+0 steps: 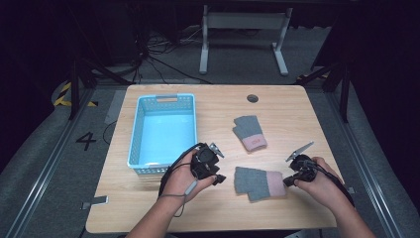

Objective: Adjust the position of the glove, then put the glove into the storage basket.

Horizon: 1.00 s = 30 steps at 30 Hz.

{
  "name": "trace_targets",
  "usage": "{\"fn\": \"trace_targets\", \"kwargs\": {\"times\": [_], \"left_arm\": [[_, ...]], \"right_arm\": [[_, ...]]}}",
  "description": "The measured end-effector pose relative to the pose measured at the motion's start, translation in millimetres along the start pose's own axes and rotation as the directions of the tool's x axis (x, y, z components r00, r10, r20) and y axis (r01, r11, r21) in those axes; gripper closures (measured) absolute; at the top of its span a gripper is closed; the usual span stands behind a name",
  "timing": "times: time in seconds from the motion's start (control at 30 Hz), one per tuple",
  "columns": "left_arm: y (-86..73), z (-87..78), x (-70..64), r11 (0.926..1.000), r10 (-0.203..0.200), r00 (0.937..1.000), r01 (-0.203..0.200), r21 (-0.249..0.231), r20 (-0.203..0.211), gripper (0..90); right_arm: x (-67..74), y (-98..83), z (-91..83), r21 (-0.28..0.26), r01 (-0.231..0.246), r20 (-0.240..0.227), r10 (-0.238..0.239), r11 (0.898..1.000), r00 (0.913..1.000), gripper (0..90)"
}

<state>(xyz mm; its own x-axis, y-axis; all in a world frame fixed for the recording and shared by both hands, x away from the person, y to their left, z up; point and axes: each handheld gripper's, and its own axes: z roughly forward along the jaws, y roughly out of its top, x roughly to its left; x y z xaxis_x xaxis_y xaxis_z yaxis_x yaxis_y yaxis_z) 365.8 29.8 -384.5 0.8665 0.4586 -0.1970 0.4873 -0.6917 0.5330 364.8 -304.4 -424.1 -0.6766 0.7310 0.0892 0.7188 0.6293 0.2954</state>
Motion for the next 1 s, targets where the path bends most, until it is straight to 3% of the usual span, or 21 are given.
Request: {"fn": "trace_targets", "kwargs": {"times": [0.23,0.5,0.7,0.9,1.0], "left_arm": [[-2.7,-3.0,1.8,0.9999,-0.011,0.9999,0.011,-0.009,-0.003,58.4],[-2.6,-3.5,1.8,0.9999,-0.013,0.9999,0.013,-0.01,-0.004,58.4],[-3.3,-4.9,3.0,0.9997,-0.021,0.9998,0.021,-0.012,-0.006,58.4],[-4.7,-9.5,5.2,0.9992,-0.031,0.9994,0.03,-0.025,-0.013,58.4],[-6.3,-11.2,6.2,0.9988,-0.038,0.9992,0.038,-0.03,-0.014,58.4]], "right_arm": [[6.0,8.3,2.7,-0.002,0.025,-0.01,-0.025,1.0,0.9996,90.0],[-2.2,3.4,-10.5,-0.078,-0.01,0.019,0.012,0.997,0.9997,89.9],[-3.4,8.0,-25.2,-0.182,-0.022,0.014,0.025,0.983,0.9996,90.0],[-7.5,22.7,-36.7,-0.277,-0.036,0.006,0.039,0.96,0.9992,90.0],[-10.2,35.6,-39.3,-0.289,-0.035,0.008,0.039,0.957,0.9992,89.0]]}}
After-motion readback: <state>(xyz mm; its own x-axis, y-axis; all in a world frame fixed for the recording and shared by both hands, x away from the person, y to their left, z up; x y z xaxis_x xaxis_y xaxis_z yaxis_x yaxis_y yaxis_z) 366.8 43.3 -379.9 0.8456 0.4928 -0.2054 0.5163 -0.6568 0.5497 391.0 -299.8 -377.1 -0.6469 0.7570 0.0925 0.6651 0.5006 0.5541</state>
